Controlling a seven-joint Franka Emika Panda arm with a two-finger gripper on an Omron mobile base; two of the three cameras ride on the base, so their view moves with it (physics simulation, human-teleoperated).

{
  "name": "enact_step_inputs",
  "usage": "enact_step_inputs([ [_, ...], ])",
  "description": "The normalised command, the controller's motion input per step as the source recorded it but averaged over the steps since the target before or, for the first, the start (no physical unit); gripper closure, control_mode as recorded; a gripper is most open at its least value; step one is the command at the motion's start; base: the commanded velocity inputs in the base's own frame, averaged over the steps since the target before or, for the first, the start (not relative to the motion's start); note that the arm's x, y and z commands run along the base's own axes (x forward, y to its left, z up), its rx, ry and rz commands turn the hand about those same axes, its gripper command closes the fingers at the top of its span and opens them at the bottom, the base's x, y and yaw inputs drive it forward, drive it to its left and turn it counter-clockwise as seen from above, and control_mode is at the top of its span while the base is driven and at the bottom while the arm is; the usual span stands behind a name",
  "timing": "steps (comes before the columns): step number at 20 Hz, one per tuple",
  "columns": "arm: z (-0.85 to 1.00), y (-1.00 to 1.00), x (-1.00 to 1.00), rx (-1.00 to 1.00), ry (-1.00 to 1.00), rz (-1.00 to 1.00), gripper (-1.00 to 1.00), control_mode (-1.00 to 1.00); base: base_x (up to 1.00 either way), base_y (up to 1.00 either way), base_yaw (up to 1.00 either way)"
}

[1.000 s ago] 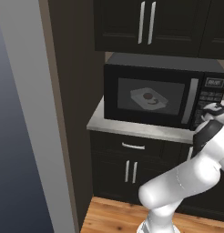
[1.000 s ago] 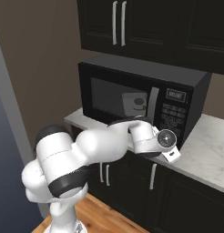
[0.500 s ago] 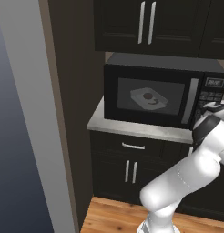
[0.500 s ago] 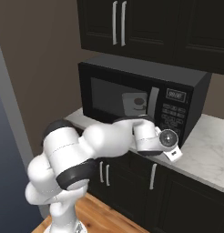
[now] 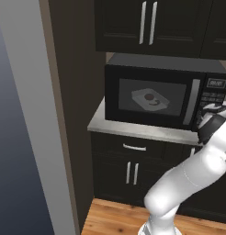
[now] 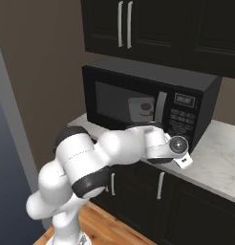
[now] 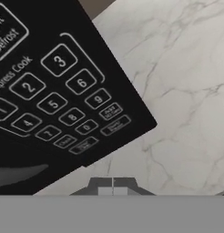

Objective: Place the tupperware containing the shrimp and squash meal in the microwave. Close the microwave door and press the start button to reheat the meal.

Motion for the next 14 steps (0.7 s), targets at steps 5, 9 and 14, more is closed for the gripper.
enact_step_inputs([
  [5, -0.1, -0.14, 0.17, 0.0, 0.0, 0.0, 1.0, -1.0, 0.0, 0.0, 0.0],
  [9, -0.16, -0.1, 0.2, 0.0, 0.0, 0.0, 1.0, -1.0, 0.0, 0.0, 0.0],
  [14, -0.22, 0.0, 0.21, 0.0, 0.0, 0.0, 1.0, -1.0, 0.0, 0.0, 0.0],
])
